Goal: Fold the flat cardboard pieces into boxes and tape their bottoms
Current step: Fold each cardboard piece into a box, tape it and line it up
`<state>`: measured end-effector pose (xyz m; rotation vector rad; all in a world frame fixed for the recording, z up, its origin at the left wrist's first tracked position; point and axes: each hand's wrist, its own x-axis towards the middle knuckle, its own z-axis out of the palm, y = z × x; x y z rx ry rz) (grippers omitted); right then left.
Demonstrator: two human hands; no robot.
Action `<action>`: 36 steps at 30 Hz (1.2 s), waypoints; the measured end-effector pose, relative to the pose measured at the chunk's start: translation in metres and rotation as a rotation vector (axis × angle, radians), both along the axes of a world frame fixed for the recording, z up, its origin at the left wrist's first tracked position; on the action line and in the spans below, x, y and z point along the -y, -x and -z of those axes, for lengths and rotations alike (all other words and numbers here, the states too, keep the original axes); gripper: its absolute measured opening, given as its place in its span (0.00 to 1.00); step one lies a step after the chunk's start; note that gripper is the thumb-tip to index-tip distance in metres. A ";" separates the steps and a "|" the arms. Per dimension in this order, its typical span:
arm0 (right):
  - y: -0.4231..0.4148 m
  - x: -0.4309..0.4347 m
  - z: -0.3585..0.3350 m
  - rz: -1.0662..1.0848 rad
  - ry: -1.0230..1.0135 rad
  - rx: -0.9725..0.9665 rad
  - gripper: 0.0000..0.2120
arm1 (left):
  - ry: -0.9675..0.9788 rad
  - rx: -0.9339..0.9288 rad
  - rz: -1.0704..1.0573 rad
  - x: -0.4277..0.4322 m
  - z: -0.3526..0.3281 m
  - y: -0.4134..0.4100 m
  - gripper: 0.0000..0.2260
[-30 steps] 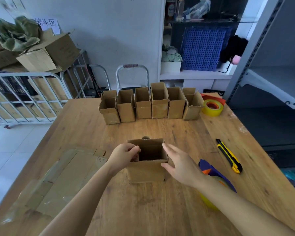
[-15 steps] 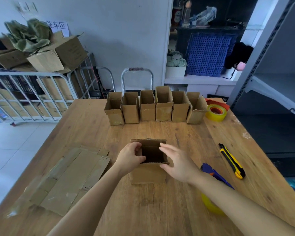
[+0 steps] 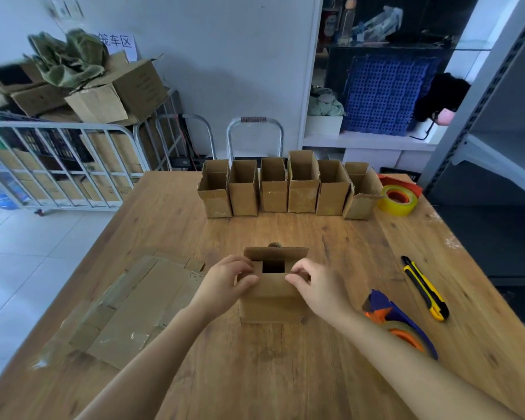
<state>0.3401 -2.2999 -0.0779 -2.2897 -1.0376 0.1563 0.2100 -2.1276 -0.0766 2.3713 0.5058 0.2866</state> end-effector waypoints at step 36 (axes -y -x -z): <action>-0.040 0.048 0.004 -0.060 0.130 -0.015 0.19 | -0.446 -0.191 0.143 0.037 0.009 -0.015 0.25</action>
